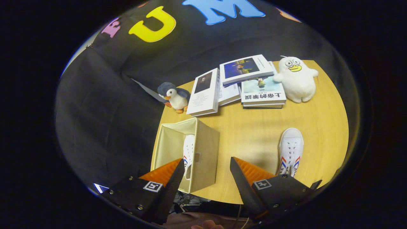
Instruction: Open the storage box then place both shoes into the box .Put the left shoe in first, then the right shoe, with the right side of both shoes facing outward in a uniform manner.
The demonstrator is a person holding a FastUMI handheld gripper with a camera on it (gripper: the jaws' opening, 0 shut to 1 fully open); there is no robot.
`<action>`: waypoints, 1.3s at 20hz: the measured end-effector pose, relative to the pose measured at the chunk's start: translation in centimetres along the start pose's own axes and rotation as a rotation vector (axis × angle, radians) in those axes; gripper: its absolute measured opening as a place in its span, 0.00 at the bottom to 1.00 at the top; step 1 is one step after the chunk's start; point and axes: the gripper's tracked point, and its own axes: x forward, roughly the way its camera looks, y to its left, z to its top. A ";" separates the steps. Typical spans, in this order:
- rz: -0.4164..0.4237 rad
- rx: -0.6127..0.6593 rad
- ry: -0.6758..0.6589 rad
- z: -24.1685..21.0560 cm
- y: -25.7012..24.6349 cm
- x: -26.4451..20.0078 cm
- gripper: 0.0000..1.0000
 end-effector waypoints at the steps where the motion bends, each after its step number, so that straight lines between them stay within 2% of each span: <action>1: -0.016 0.017 0.001 -0.2 -1.3 -0.3 0.88; 4: -0.039 0.075 0.001 -0.9 -4.6 -1.3 0.89; 7: -0.097 0.092 0.002 -1.9 -8.4 -1.4 0.89; 12: -0.149 0.153 0.043 -3.7 -13.9 -0.7 0.88; 16: -0.229 0.176 0.089 -5.4 -18.7 0.2 0.86; 25: -0.292 0.193 0.180 -8.4 -24.7 4.3 0.82; 26: -0.306 0.194 0.203 -8.9 -25.5 4.7 0.78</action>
